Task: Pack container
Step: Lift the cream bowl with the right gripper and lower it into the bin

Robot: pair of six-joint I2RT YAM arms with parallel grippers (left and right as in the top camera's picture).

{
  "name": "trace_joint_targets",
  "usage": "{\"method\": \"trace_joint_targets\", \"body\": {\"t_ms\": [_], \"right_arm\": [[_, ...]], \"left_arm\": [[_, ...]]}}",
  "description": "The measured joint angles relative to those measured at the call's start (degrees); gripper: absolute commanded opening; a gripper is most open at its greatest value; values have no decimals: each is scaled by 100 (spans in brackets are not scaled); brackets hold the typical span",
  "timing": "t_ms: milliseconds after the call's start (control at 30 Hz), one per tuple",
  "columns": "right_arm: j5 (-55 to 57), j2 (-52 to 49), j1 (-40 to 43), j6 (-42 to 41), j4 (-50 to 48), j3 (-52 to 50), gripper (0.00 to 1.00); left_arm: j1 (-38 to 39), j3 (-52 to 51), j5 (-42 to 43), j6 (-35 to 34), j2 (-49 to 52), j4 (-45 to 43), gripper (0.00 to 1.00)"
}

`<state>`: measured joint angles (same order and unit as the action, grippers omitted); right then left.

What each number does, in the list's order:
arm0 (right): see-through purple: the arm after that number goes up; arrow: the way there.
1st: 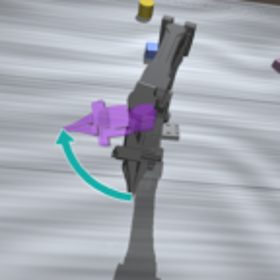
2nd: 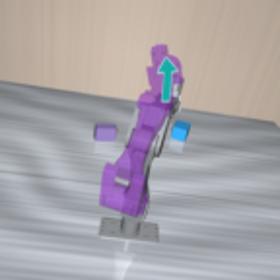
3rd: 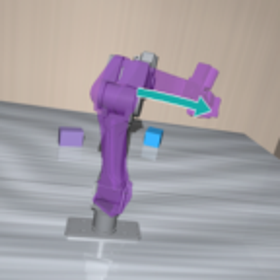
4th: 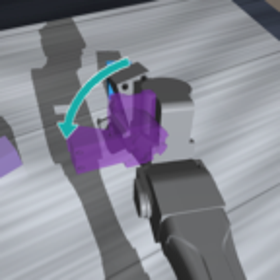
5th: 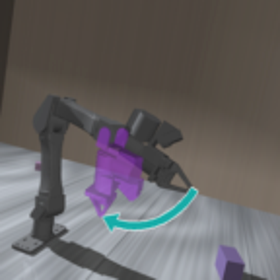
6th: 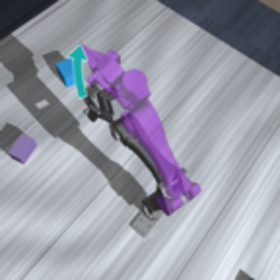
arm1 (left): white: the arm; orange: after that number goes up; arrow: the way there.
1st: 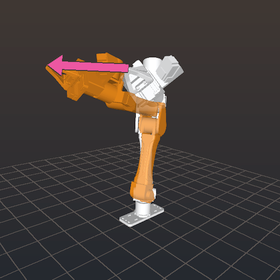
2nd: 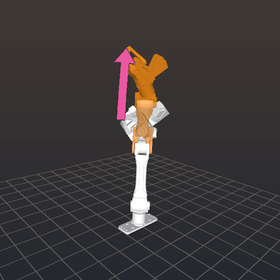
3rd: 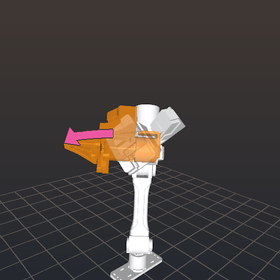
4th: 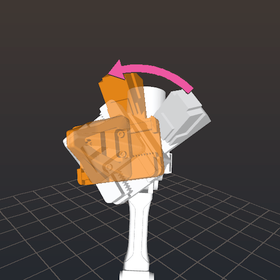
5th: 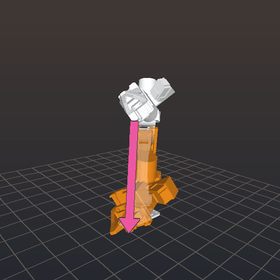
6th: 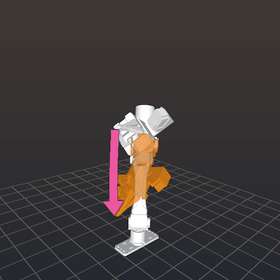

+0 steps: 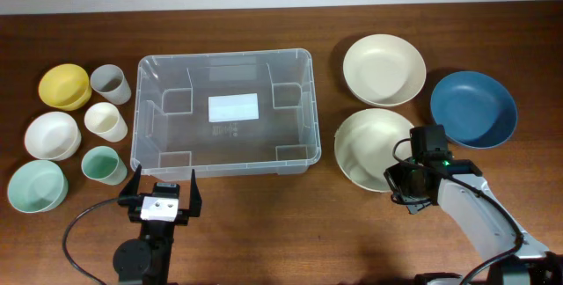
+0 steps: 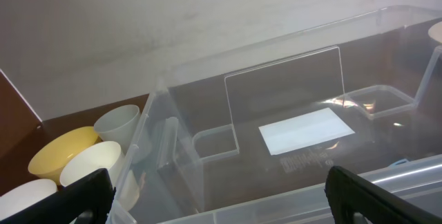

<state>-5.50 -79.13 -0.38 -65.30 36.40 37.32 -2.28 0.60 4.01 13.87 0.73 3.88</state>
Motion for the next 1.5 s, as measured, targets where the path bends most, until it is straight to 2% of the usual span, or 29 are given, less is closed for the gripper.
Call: {"method": "trace_joint_targets", "body": {"t_ms": [233, 367, 500, 700, 900, 1033, 1233, 1367, 1500], "right_arm": [[-177, 26, 0, 83, 15, 0, 4], [-214, 415, 0, 323, 271, 188, 4], [-186, 1158, -2, 651, 531, 855, 4], [-101, 2210, -20, 1161, 820, 2415, 4], [-103, 2599, -592, 1327, 223, 3110, 4], [-107, 2166, -1499, 1349, -376, 3136, 4], [9, 306, -2820, 1364, -1344, 3147, 4], [0, -859, -3141, 1366, -1414, 3244, 4], [-28, -1617, -3244, 1370, -1432, 3467, 4]], "left_arm": [[0, 0, 0, 0, 0, 0, 100], [0, 0, 0, 0, 0, 0, 100], [0, 0, 0, -2, 0, 2, 100], [0, 0, 0, 0, 0, 0, 100], [0, 0, 0, -2, 0, 2, 100], [0, 0, 0, 0, 0, 0, 100], [0, 0, 0, 0, 0, 2, 100], [0, 0, 0, 0, 0, 2, 100], [0, 0, 0, 0, 0, 0, 100]]}}
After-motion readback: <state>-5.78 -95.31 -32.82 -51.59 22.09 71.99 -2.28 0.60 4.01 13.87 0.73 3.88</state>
